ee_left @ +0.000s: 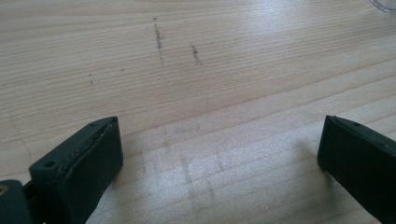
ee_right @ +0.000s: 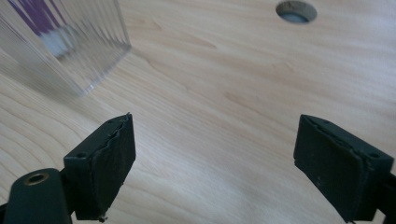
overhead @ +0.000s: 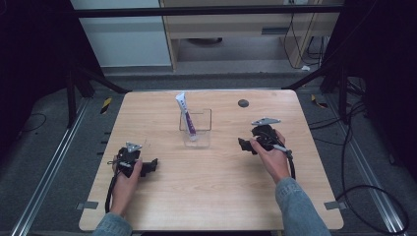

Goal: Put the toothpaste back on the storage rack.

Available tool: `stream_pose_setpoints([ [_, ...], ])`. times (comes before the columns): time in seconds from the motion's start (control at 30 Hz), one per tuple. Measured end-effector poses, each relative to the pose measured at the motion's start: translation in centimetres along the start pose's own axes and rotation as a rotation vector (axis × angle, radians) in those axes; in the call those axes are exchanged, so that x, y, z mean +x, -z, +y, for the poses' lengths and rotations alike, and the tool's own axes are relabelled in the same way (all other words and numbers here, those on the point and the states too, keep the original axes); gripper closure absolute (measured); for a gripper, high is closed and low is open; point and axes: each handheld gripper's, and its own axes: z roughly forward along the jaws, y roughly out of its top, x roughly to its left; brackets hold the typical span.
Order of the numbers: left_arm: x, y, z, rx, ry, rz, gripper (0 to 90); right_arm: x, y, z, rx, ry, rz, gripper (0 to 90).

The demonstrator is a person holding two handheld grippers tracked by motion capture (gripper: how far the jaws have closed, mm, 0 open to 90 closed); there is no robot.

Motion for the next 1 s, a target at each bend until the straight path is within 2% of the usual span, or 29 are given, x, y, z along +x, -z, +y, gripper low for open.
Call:
stream_pose_setpoints([
  [0.2, 0.0, 0.0, 0.0, 0.000, 0.000, 0.000, 0.0, -1.9, -0.6, -2.4, 0.057, -0.049, -0.041, 12.5],
  [0.5, 0.0, 0.0, 0.0, 0.000, 0.000, 0.000, 0.0, -4.6, -0.6, -4.3, 0.058, -0.139, -0.091, 13.0],
  [1.0, 0.0, 0.0, 0.0, 0.000, 0.000, 0.000, 0.0, -6.2, -1.2, -5.5, 0.034, -0.211, -0.163, 15.0],
])
